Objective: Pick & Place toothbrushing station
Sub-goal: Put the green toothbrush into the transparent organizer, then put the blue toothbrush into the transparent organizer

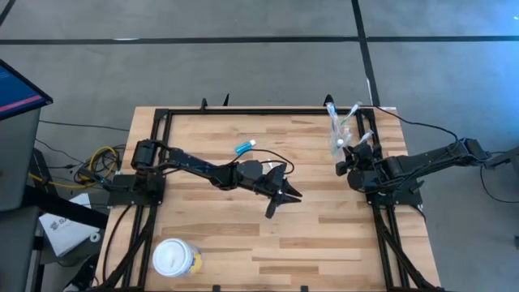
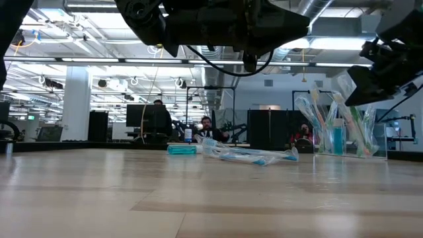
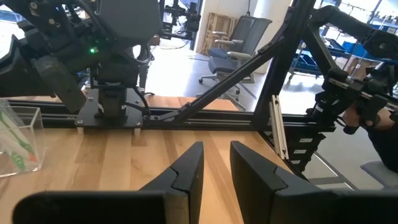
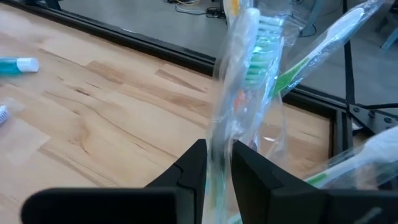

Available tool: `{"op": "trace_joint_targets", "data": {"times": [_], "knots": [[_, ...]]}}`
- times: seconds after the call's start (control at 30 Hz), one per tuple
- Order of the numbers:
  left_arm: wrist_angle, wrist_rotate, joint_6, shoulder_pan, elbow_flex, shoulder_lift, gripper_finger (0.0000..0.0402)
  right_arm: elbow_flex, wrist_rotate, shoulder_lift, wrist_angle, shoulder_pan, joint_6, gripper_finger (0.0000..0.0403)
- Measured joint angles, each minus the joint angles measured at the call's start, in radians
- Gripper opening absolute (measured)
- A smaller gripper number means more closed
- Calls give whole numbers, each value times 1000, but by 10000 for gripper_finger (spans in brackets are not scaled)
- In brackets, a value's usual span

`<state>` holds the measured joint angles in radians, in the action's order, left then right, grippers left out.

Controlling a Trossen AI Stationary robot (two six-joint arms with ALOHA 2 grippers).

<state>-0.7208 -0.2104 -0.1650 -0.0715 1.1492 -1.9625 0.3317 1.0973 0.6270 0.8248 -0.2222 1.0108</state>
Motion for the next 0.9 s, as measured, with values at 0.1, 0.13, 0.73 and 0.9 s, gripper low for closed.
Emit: {"op": "trace_joint_targets", "data": {"times": [0.1,0.13,0.73,0.9], "knots": [[3,0,0,0,0,0,74,16,-14,0,38,1,0,62],[4,0,0,0,0,0,74,27,-21,0,49,1,1,62],[4,0,0,0,0,0,74,156,-23,0,138,33,-53,170],[5,0,0,0,0,0,74,219,-14,0,140,35,-118,189]]}}
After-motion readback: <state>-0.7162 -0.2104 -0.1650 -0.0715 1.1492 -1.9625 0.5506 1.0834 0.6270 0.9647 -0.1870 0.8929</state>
